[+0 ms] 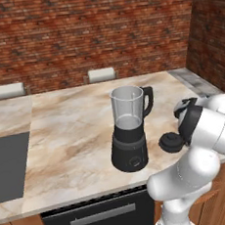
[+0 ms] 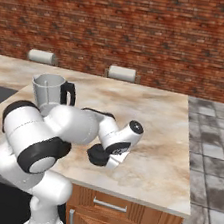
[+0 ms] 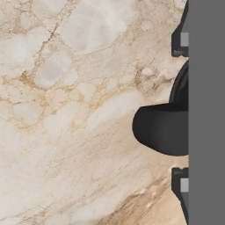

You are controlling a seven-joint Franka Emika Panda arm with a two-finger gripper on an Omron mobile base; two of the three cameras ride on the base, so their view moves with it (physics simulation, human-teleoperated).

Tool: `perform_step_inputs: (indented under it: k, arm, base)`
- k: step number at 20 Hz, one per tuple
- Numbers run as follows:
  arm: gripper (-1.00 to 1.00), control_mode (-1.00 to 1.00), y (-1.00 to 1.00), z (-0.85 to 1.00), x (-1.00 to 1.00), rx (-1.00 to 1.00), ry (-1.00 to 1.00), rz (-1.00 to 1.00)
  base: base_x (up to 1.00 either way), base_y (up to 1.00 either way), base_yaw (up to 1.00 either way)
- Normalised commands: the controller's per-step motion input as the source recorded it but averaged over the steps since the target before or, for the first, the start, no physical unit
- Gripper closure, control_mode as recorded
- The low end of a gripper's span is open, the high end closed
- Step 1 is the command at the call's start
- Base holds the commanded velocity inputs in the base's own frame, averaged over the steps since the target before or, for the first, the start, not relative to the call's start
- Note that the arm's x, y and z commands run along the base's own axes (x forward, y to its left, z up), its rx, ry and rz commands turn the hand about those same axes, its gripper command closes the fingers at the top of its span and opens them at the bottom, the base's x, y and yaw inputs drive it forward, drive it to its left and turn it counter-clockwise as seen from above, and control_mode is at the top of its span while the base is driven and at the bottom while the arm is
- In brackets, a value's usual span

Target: Close the lid blender by securely placing the lid on top.

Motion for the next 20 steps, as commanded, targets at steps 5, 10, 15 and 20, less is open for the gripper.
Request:
perform_step_inputs:
  k: [5,10,15,20]
  arm:
    - [-1.00,-1.00,0.00,-0.14,0.03,0.00,0.00,0.00]
    - [1.00,-1.00,0.14,-0.27,0.02,0.00,0.05,0.00]
    - [1.00,-1.00,0.23,-0.15,0.02,0.00,0.03,0.00]
    - [1.00,-1.00,0.23,-0.01,0.00,0.00,0.00,0.00]
  base:
    - [0.00,0.00,0.00]
    - [0.00,0.00,0.00]
    - [0.00,0.00,0.00]
    - [0.00,0.00,0.00]
